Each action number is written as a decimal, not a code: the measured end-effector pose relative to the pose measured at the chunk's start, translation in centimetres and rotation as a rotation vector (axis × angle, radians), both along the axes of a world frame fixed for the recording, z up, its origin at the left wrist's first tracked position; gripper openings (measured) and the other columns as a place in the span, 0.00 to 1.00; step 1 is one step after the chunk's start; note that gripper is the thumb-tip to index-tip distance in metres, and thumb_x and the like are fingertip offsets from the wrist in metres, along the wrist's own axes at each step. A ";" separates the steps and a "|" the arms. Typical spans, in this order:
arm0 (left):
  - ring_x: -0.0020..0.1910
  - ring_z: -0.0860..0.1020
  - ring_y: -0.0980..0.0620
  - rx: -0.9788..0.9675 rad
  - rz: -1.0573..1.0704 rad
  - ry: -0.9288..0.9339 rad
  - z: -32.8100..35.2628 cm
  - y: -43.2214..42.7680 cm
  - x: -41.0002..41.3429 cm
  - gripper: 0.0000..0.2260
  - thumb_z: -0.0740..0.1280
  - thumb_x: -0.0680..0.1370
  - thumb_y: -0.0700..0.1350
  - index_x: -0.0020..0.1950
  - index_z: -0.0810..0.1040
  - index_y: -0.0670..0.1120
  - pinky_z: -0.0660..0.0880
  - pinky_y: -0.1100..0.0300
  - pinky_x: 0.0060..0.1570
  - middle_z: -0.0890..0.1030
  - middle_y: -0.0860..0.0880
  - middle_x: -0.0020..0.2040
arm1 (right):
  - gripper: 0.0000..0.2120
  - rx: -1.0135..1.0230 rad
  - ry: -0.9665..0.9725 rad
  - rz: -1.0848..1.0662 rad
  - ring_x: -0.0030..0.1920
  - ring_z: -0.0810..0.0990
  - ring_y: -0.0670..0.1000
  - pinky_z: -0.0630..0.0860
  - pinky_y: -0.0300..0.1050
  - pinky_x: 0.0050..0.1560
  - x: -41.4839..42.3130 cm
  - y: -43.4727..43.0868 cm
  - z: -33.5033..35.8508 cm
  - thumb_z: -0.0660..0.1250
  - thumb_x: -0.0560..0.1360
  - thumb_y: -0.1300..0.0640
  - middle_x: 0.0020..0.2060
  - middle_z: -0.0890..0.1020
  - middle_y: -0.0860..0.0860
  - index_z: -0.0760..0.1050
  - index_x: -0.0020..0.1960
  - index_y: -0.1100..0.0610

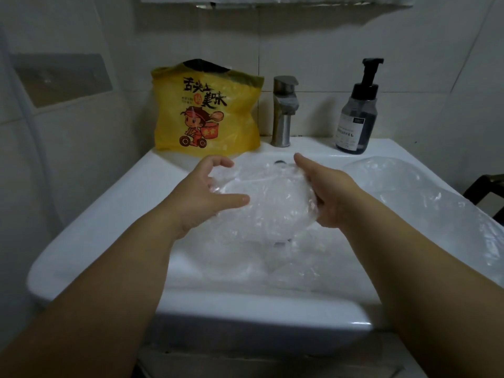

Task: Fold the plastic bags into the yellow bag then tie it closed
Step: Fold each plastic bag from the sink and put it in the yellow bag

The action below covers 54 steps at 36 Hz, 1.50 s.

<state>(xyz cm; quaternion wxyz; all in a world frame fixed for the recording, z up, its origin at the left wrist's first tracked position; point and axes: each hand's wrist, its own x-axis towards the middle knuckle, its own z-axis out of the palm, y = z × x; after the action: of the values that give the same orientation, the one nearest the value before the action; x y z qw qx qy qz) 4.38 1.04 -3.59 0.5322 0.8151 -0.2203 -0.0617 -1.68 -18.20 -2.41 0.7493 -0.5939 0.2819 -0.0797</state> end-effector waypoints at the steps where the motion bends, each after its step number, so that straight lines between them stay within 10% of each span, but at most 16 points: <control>1: 0.51 0.71 0.57 -0.012 0.009 -0.009 -0.1 0.2 0.2 0.23 0.76 0.70 0.47 0.60 0.70 0.60 0.70 0.64 0.36 0.68 0.49 0.58 | 0.17 -0.023 0.035 -0.021 0.59 0.80 0.57 0.76 0.56 0.61 0.1 -0.2 -0.2 0.73 0.70 0.43 0.56 0.82 0.57 0.77 0.47 0.56; 7: 0.40 0.74 0.60 -0.076 0.052 -0.035 -0.9 0.4 0.9 0.08 0.73 0.74 0.47 0.42 0.75 0.56 0.72 0.66 0.35 0.75 0.58 0.44 | 0.23 -0.100 0.116 0.157 0.22 0.67 0.46 0.67 0.38 0.28 -0.1 -0.7 -0.2 0.67 0.70 0.34 0.22 0.69 0.49 0.78 0.37 0.55; 14: 0.43 0.81 0.52 -0.336 0.021 0.235 0.1 0.8 1.4 0.06 0.65 0.80 0.46 0.46 0.81 0.47 0.77 0.59 0.46 0.83 0.50 0.42 | 0.20 -0.017 -0.118 0.294 0.52 0.83 0.58 0.81 0.50 0.49 0.1 -0.1 -0.1 0.70 0.73 0.59 0.54 0.82 0.59 0.73 0.62 0.65; 22: 0.20 0.71 0.60 -0.506 -0.128 0.378 0.6 0.5 0.8 0.11 0.57 0.83 0.40 0.42 0.73 0.45 0.66 0.69 0.19 0.74 0.55 0.25 | 0.16 0.301 -0.412 0.196 0.58 0.80 0.58 0.79 0.50 0.54 0.4 0.4 0.4 0.58 0.81 0.62 0.60 0.79 0.62 0.70 0.67 0.66; 34: 0.51 0.81 0.47 -0.553 0.096 0.285 0.5 0.7 1.9 0.13 0.66 0.79 0.51 0.56 0.79 0.43 0.76 0.53 0.54 0.83 0.44 0.52 | 0.15 0.098 -0.262 0.132 0.49 0.84 0.56 0.81 0.50 0.46 0.6 0.0 0.1 0.66 0.77 0.51 0.50 0.84 0.56 0.76 0.60 0.58; 38: 0.52 0.76 0.50 -0.132 0.241 0.081 -0.8 1.0 2.3 0.07 0.68 0.78 0.48 0.55 0.78 0.50 0.72 0.58 0.48 0.79 0.51 0.53 | 0.11 0.000 -0.294 0.145 0.48 0.85 0.55 0.81 0.48 0.45 0.5 -0.1 0.1 0.67 0.76 0.51 0.50 0.84 0.55 0.76 0.55 0.56; 41: 0.65 0.71 0.52 0.050 0.304 -0.152 -1.0 0.7 2.0 0.23 0.68 0.77 0.44 0.71 0.70 0.51 0.69 0.59 0.58 0.71 0.52 0.68 | 0.11 -0.112 -0.313 0.184 0.44 0.85 0.53 0.82 0.49 0.46 0.6 0.1 -0.1 0.67 0.76 0.50 0.44 0.85 0.54 0.77 0.52 0.57; 44: 0.61 0.70 0.61 -0.177 0.215 -0.174 0.3 -0.2 0.8 0.22 0.66 0.79 0.47 0.72 0.68 0.53 0.65 0.72 0.52 0.74 0.62 0.59 | 0.12 -0.185 -0.314 0.263 0.30 0.80 0.48 0.78 0.42 0.36 0.5 0.8 -0.2 0.67 0.76 0.50 0.30 0.81 0.51 0.77 0.48 0.61; 49: 0.60 0.77 0.57 -0.002 -0.107 0.004 0.4 -1.1 -0.8 0.34 0.67 0.69 0.67 0.72 0.69 0.55 0.73 0.57 0.61 0.79 0.60 0.59 | 0.25 -0.111 -0.306 0.417 0.48 0.78 0.63 0.75 0.61 0.57 0.4 1.7 -0.1 0.69 0.73 0.48 0.50 0.80 0.67 0.75 0.58 0.68; 54: 0.34 0.77 0.56 0.072 -0.219 0.037 -0.1 -1.2 -0.9 0.11 0.72 0.74 0.50 0.44 0.82 0.42 0.73 0.65 0.37 0.80 0.51 0.35 | 0.14 0.009 -0.314 0.409 0.40 0.82 0.55 0.80 0.49 0.45 0.7 1.5 0.2 0.65 0.77 0.50 0.41 0.82 0.58 0.76 0.52 0.61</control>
<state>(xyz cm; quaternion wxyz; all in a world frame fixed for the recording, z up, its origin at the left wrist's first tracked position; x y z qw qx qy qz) 3.52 -0.13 -3.66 0.4968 0.8033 -0.2958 -0.1426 -1.03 -16.67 -2.26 0.7869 -0.6158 0.0366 -0.0165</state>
